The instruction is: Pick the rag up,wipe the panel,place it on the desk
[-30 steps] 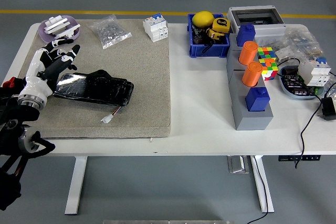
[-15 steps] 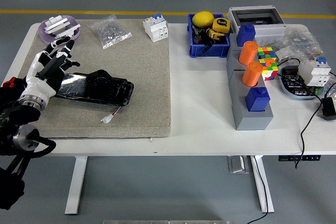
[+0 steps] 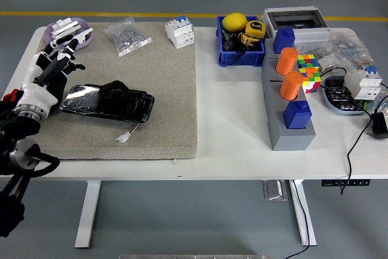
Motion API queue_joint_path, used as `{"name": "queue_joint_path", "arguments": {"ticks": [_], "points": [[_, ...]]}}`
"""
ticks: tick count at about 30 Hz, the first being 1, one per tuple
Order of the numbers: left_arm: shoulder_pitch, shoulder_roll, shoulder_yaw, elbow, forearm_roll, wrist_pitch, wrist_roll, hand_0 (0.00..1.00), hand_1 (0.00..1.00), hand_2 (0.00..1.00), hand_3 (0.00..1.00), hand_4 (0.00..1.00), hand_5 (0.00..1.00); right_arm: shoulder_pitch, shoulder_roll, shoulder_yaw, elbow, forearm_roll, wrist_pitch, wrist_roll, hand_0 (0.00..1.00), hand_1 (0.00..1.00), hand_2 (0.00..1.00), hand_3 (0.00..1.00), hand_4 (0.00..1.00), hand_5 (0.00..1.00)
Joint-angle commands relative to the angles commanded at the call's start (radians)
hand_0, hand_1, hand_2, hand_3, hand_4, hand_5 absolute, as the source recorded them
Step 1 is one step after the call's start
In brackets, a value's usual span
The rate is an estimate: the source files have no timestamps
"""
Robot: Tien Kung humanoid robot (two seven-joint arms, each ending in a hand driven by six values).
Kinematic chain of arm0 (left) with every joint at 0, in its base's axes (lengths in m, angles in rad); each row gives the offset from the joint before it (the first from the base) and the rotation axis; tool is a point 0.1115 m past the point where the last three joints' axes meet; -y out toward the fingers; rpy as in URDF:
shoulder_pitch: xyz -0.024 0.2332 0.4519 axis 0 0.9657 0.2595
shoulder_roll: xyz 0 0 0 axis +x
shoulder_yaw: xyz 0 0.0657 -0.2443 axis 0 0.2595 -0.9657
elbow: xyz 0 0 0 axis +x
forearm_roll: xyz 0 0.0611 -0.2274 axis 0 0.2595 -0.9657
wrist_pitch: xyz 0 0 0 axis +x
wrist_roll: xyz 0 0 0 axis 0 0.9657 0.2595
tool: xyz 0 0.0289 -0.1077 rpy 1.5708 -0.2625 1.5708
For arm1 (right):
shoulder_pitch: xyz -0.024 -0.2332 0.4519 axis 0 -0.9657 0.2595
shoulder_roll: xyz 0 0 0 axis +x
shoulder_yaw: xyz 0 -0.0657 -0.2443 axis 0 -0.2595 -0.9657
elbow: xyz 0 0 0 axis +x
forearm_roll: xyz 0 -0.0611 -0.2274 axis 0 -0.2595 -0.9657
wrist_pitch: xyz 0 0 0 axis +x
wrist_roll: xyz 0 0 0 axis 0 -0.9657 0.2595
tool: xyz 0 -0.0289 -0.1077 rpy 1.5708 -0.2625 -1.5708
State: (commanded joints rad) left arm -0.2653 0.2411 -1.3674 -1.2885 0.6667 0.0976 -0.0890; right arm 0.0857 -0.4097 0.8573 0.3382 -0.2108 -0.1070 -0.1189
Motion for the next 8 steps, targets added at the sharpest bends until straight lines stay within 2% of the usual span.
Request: {"name": "queue_joint_path", "arguments": {"ticks": [2,3,8], "points": [[-0.002,0.000,-0.004,-0.002,0.001,0.000,0.000,0.259,0.170,0.256,0.550,0.792,0.164,-0.001,0.002,-0.010,-0.002,0.007,0.004,0.000,0.737,0.618,0.599,0.555,0.899,0.422],[-0.002,0.001,-0.006,-0.003,0.001,0.000,0.001,0.257,0.180,0.316,0.549,0.796,0.166,-0.002,0.003,-0.013,-0.003,0.010,0.006,0.000,0.737,0.618,0.598,0.555,0.899,0.422],[0.001,0.000,-0.017,-0.005,0.002,0.002,-0.001,0.257,0.180,0.316,0.549,0.796,0.166,-0.004,0.005,-0.035,-0.009,0.029,0.014,-0.001,0.737,0.618,0.598,0.555,0.899,0.422]]}}
